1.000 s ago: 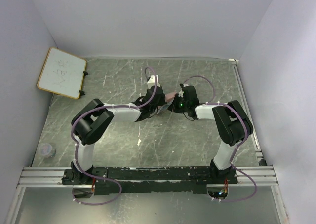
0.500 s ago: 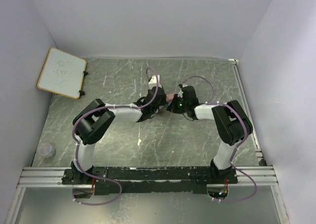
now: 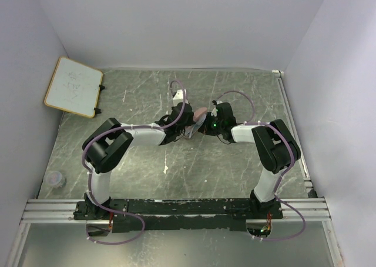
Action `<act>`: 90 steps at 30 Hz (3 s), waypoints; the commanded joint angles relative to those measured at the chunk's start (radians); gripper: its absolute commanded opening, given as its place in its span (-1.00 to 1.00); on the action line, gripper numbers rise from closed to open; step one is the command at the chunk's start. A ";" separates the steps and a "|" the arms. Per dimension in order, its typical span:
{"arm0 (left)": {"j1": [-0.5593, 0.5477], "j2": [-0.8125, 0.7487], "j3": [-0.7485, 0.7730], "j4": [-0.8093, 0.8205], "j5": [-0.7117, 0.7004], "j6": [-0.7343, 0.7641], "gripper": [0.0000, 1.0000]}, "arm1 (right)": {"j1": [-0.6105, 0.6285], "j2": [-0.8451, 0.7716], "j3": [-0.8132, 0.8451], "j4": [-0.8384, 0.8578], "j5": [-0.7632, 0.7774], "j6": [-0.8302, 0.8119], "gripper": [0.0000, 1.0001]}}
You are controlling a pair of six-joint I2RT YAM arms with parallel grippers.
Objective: Organize the sunglasses
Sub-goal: Close the sunglasses case at the center of the board.
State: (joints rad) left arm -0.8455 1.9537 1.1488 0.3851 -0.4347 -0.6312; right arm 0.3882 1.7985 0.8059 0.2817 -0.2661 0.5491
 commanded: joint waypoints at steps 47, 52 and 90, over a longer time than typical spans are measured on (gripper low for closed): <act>-0.080 0.105 -0.062 -0.131 0.031 -0.003 -0.78 | 0.013 0.030 0.028 0.009 -0.016 -0.001 -1.00; -0.087 0.122 -0.072 -0.127 0.056 -0.024 -0.78 | 0.013 0.030 0.028 0.009 -0.015 -0.001 -1.00; 0.013 -0.336 -0.197 -0.157 -0.116 0.129 -0.59 | 0.021 -0.258 -0.003 -0.103 0.125 -0.104 1.00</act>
State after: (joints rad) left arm -0.8608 1.6436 0.9924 0.2218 -0.5209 -0.5278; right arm 0.4023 1.6024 0.8070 0.2176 -0.2020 0.4885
